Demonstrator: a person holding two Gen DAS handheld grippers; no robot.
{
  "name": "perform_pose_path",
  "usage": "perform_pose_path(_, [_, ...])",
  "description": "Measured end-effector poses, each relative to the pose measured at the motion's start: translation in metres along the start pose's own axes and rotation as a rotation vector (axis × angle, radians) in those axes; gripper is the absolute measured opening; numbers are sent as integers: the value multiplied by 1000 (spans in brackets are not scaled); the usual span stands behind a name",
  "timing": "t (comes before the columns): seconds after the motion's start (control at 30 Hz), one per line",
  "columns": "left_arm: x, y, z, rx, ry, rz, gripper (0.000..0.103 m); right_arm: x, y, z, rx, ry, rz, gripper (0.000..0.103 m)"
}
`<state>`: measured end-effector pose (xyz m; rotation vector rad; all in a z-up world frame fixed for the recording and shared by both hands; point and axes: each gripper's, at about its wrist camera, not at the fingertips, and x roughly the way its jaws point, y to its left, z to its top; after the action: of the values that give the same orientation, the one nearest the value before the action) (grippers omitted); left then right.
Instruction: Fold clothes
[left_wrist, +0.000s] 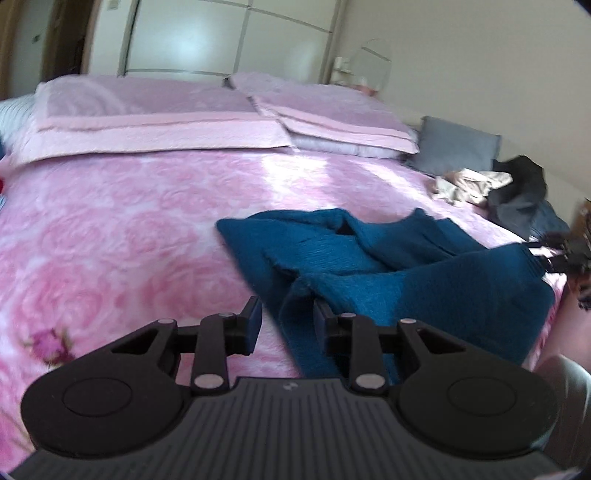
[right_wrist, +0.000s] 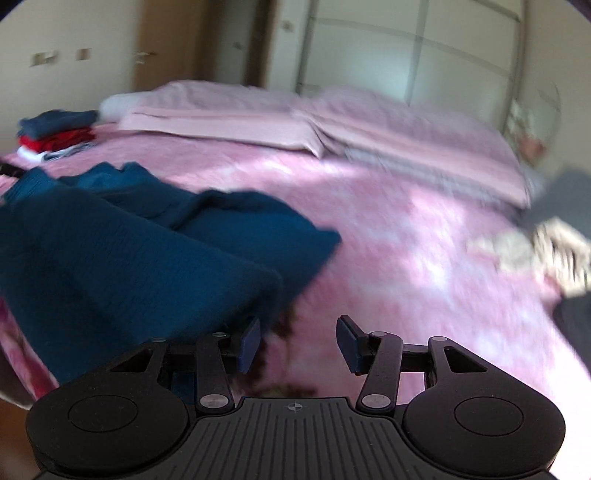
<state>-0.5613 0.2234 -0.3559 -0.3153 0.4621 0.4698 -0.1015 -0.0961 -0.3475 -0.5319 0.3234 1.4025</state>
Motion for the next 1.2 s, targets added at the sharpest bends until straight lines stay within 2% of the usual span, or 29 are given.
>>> perform_pose_path(0.1, [-1,-5,1,43,-25,-22,24,-1,7,2,-53,-64,15,51])
perform_pose_path(0.27, [7,-18,5,179,-27,-40,24,8,14,6,-134,-82,66,51])
perform_pose_path(0.3, [9,-19,7,193,-28,-56,14,9,16,7,-151,-82,86,50])
perform_pose_path(0.37, [10,-19,11,190,-36,-88,5,12,13,13,-139,-78,157,15])
perform_pose_path(0.4, [10,-14,15,142,-47,-118,0,14,7,17,-87,-74,204,5])
perform_pose_path(0.47, [10,3,21,-25,-90,-162,0,17,-10,26,69,-91,280,5])
perform_pose_path(0.53, [17,27,19,-257,-110,-169,0,27,-39,29,337,-104,343,5])
perform_pose_path(0.57, [21,39,19,-374,-119,-171,0,37,-56,27,489,-81,350,5])
perform_pose_path(0.63, [33,53,10,-502,-69,-87,0,61,-79,17,729,21,304,5])
perform_pose_path(0.67, [35,54,7,-503,-49,-55,0,71,-84,12,790,85,277,5])
perform_pose_path(0.7, [33,49,5,-455,-40,-37,0,76,-84,9,811,116,261,5])
perform_pose_path(0.8, [20,32,1,-282,-25,10,2,71,-76,6,777,95,241,6])
perform_pose_path(0.83, [13,25,0,-211,-29,23,3,69,-71,6,749,86,231,10])
perform_pose_path(0.9, [1,10,-1,-80,-31,40,14,61,-61,7,660,65,203,23])
perform_pose_path(0.93, [-4,2,-1,-14,-32,45,17,58,-56,8,616,54,189,30])
perform_pose_path(0.97, [-9,-7,-1,52,-33,50,21,54,-51,9,572,43,175,33])
perform_pose_path(1.13, [4,-56,-9,507,35,96,23,37,-23,13,336,-12,97,41])
perform_pose_path(1.2, [13,-75,-19,683,21,137,25,32,-8,13,187,-44,42,43])
